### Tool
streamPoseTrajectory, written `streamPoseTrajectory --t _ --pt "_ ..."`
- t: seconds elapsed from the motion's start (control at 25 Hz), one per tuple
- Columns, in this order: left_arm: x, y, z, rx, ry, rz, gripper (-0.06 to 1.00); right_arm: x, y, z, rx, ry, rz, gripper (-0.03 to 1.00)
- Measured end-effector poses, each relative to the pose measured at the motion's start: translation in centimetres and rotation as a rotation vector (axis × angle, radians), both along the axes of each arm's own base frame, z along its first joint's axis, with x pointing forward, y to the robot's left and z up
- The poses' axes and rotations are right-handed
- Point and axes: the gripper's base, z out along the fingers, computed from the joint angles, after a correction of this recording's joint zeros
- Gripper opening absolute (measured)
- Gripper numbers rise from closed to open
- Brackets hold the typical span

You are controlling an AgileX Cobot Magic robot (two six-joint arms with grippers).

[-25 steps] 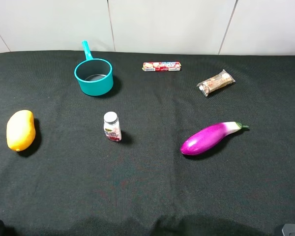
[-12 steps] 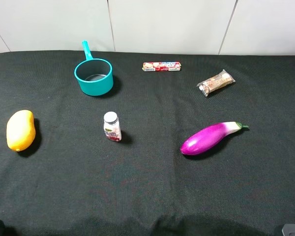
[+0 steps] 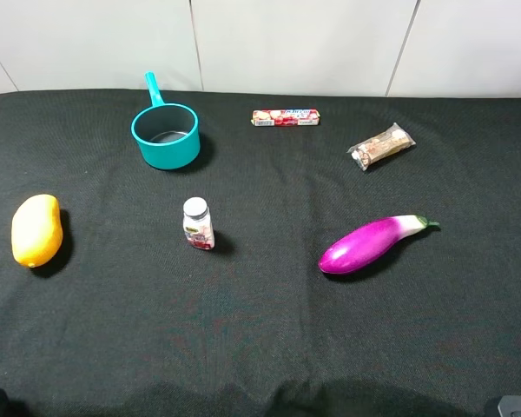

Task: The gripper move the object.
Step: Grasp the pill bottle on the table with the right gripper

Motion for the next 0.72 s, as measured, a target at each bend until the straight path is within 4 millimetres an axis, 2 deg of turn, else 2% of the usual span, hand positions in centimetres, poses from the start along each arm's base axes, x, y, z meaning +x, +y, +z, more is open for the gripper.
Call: streamPoseTrajectory --t 0.44,0.72 --pt "0.0 0.0 0.0 0.0 0.0 0.0 0.99 5.7 1.4 1.9 -0.016 0.156 0.182 0.69" --pt "0.0 0.0 0.0 0.0 0.0 0.0 0.99 8.5 2.9 2.7 -0.066 0.21 0.315 0.69"
